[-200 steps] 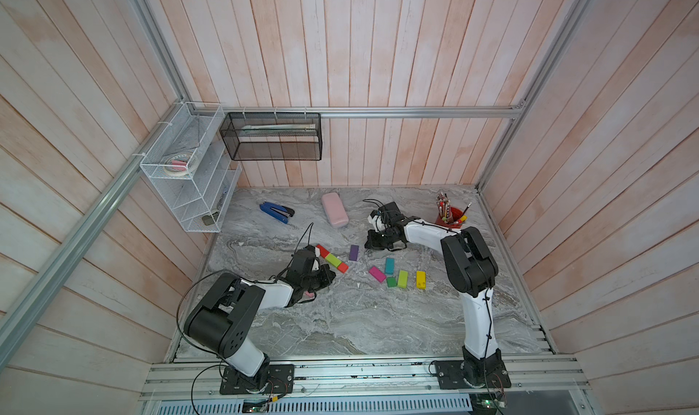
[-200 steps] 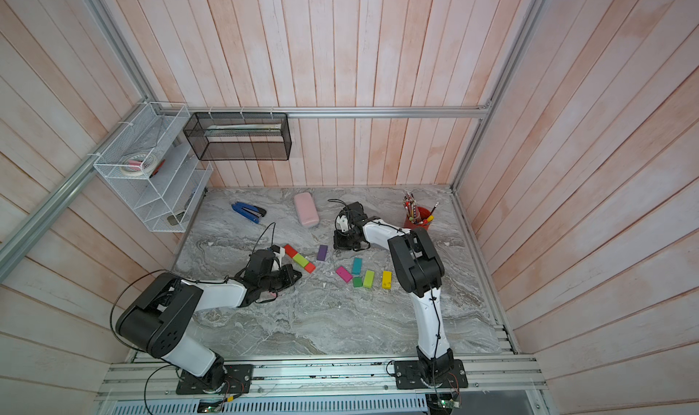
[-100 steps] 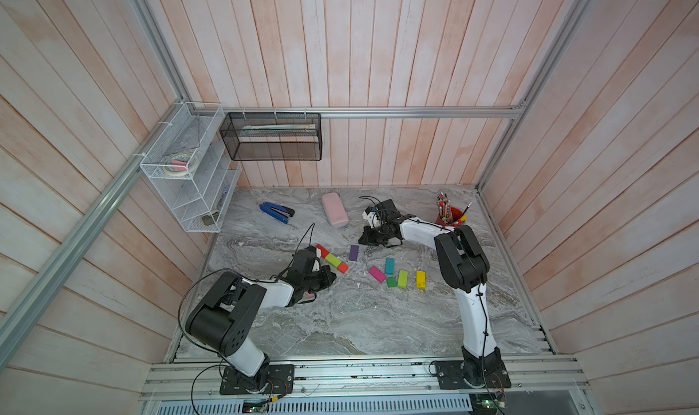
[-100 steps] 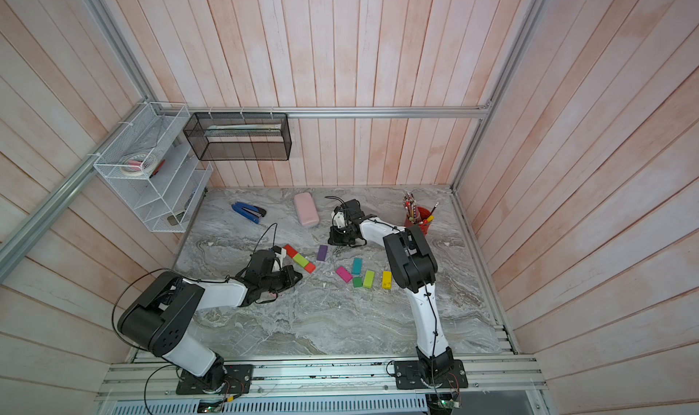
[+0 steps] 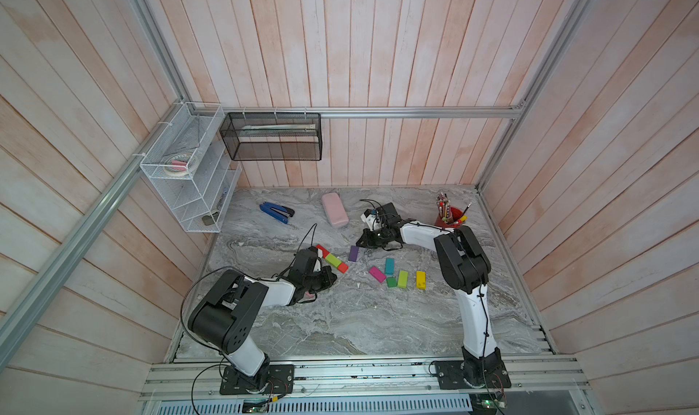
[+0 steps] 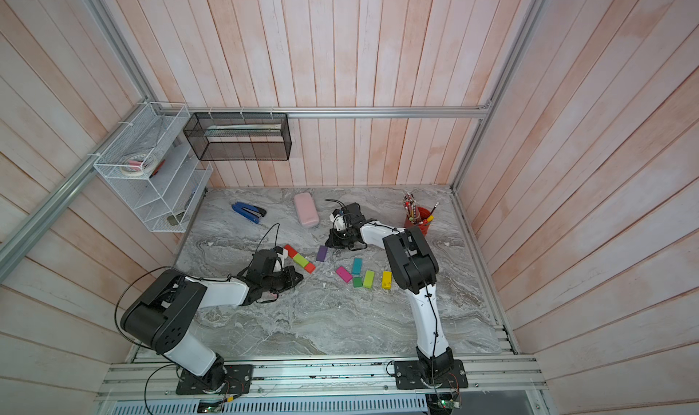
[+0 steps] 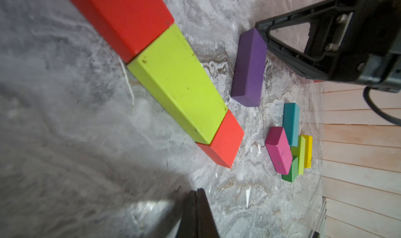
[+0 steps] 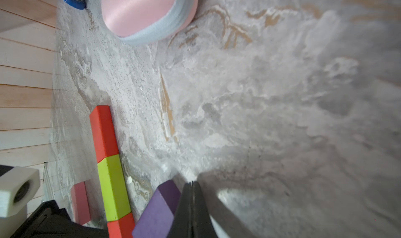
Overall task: Assemble the letter v with building blocks
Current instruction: Assemble the building block at the center of the board.
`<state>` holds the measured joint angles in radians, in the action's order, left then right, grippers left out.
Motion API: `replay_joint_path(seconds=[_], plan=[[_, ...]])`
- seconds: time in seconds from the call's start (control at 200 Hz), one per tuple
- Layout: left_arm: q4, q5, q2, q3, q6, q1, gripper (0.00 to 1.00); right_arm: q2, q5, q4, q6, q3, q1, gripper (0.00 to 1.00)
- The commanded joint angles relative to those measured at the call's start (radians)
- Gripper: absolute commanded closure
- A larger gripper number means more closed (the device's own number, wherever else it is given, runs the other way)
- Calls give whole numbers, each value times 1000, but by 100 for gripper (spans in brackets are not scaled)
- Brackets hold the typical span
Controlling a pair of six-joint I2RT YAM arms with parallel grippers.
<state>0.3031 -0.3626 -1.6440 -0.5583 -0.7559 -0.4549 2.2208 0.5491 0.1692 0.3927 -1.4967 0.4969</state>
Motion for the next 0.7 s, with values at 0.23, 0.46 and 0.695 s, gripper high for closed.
replay_joint_path(seconds=[0.23, 0.46, 0.695], plan=[[-16, -13, -36, -23, 21, -12, 100, -13, -35, 49, 27, 107, 12, 96], [-16, -12, -40, -24, 17, -13, 100, -24, -40, 44, 28, 136, 14, 96], [-15, -15, -43, -24, 15, -16, 100, -24, -42, 54, 26, 134, 20, 96]])
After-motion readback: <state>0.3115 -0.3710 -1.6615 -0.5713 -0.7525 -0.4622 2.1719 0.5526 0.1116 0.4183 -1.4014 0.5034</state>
